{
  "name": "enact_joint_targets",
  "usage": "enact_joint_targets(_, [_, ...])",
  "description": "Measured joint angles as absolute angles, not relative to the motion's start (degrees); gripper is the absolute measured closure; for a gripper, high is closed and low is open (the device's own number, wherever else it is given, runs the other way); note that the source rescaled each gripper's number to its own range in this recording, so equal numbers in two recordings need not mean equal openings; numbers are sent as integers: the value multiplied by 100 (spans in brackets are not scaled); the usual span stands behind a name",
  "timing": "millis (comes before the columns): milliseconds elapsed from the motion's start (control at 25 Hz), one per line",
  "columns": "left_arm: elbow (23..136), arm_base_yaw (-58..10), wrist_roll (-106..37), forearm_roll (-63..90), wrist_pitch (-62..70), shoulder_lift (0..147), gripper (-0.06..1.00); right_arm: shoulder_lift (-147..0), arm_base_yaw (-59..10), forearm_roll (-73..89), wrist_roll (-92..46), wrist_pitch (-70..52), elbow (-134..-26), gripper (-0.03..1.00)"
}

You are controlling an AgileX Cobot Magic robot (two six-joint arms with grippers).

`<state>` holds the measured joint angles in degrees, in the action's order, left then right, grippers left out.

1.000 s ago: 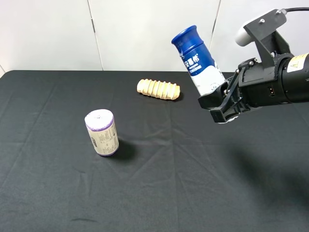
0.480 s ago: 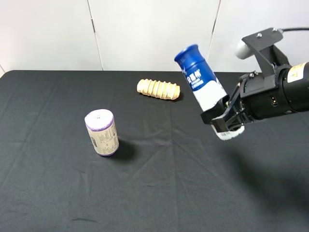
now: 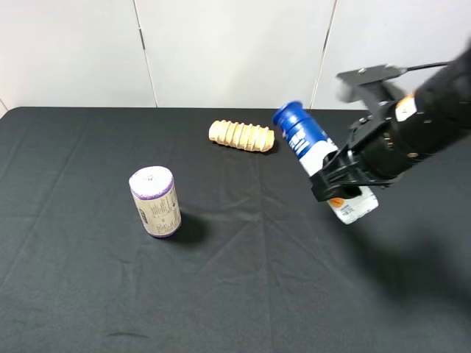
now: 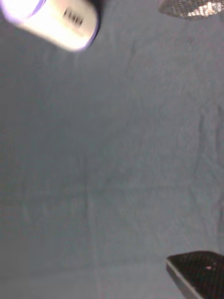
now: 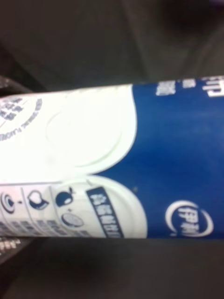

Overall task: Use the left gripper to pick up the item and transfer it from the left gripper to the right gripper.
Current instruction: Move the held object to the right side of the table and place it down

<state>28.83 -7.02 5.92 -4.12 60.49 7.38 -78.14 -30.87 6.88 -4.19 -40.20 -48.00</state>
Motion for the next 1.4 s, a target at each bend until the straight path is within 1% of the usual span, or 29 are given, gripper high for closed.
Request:
enact_joint_targets(200, [2883, 74, 592, -412, 6049, 418, -5, -8562, -3087, 538, -393, -4190, -5298, 97])
enact_joint_targets(320, [2883, 289, 592, -452, 6049, 125, -5, -9000, -2957, 525, -381, -4260, -5620, 97])
enact_joint_targets(480, [2883, 302, 592, -489, 6055, -15, -5, -9458, -2585, 503, -381, -4283, -5844, 97])
enact_joint_targets(640, [2883, 302, 592, -494, 6055, -15, -5, -9753, -2301, 447, -381, -4283, -5845, 97])
enact_joint_targets(1080, [2883, 302, 592, -495, 6055, -15, -5, -9842, -2272, 440, -404, -3996, -5850, 97])
enact_joint_targets(1400, [2883, 302, 592, -500, 6055, -15, -5, -10175, -2272, 440, -404, -4018, -5850, 97])
